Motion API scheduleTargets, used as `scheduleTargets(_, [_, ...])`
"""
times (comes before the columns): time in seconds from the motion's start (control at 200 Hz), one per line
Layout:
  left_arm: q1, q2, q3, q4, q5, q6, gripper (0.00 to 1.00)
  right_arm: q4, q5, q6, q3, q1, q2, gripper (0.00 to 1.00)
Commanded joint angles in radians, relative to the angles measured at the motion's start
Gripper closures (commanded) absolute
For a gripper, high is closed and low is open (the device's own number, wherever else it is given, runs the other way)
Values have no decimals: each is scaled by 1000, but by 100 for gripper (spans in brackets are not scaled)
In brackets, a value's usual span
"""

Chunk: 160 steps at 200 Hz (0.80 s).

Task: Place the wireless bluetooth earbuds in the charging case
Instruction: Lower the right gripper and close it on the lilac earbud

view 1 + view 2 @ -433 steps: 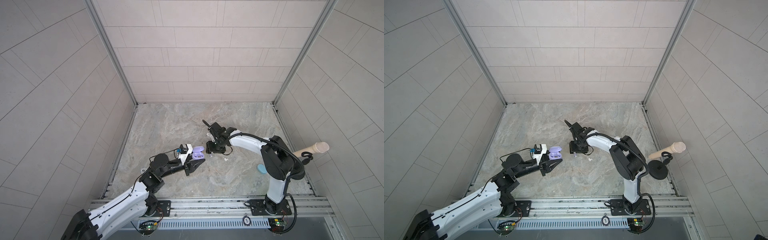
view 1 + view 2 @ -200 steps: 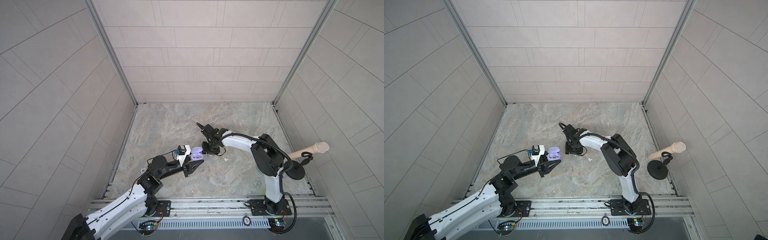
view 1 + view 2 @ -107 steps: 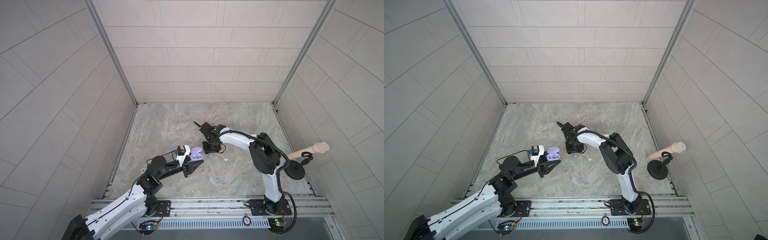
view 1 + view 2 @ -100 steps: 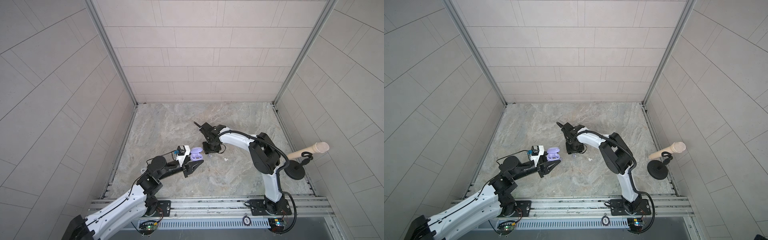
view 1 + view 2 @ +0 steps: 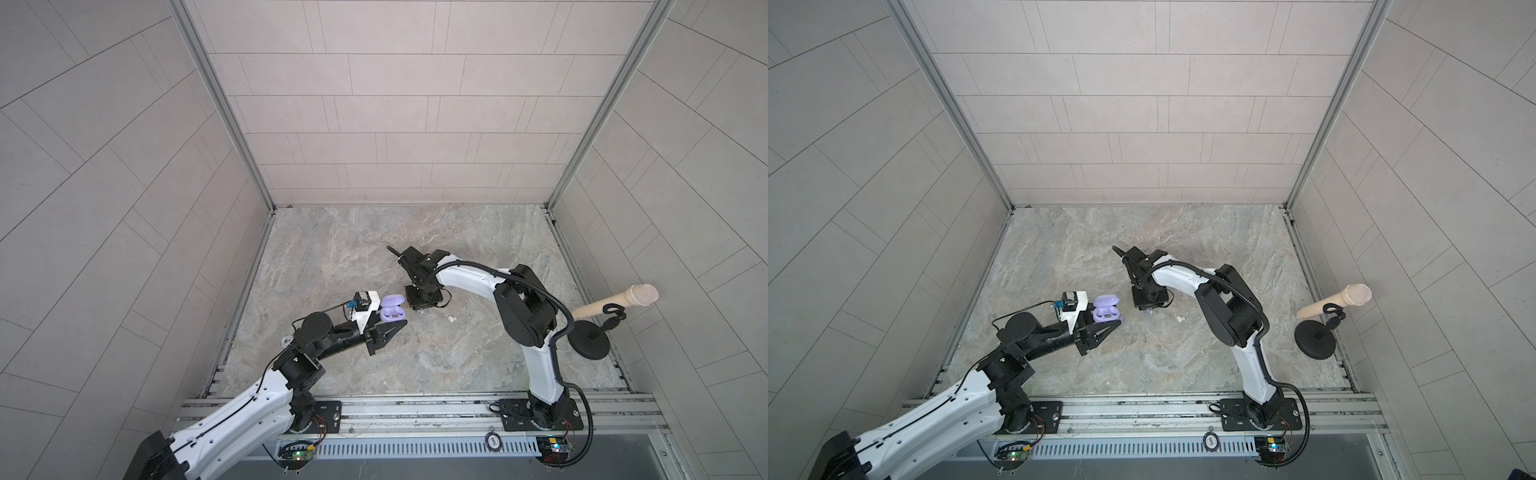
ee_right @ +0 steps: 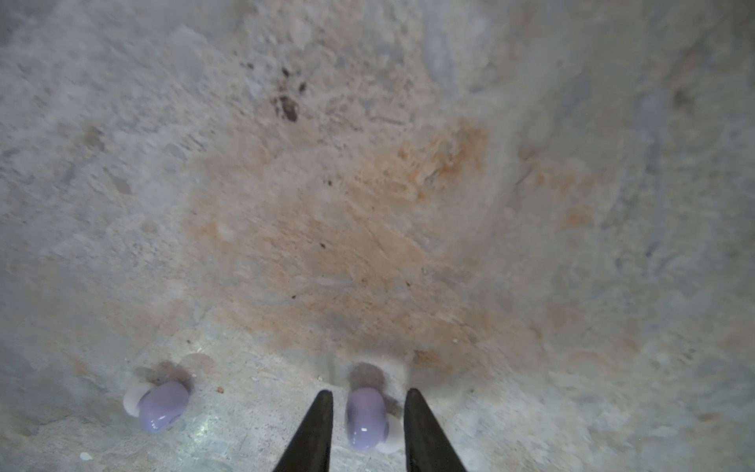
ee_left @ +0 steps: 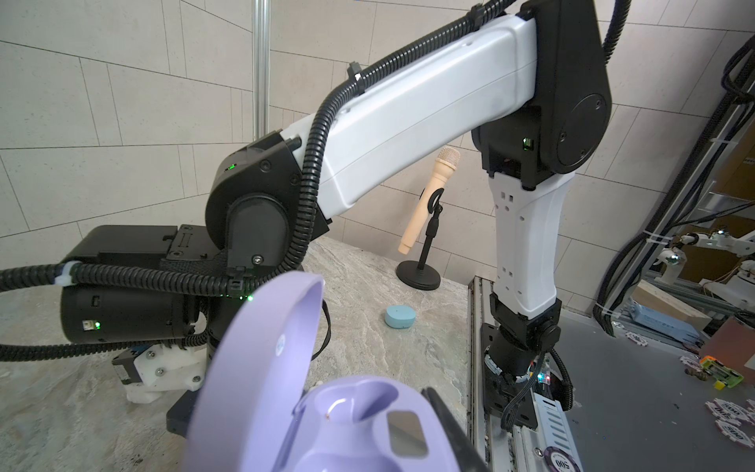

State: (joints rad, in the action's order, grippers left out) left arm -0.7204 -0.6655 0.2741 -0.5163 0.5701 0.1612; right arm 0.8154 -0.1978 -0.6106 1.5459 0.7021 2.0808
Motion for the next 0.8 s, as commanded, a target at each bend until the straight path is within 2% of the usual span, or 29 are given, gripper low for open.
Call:
scheduleTargets(0.0, [-1, 15, -8, -13, -4, 1, 91, 33, 18, 7, 21, 7, 17, 69])
scheduleTargets(0.511, [-1, 17, -12, -14, -7, -1, 91, 77, 29, 28, 21, 23, 62, 75])
scheduleTargets(0.796, [-1, 15, -12, -13, -6, 0, 91, 43, 49, 16, -2, 24, 48, 81])
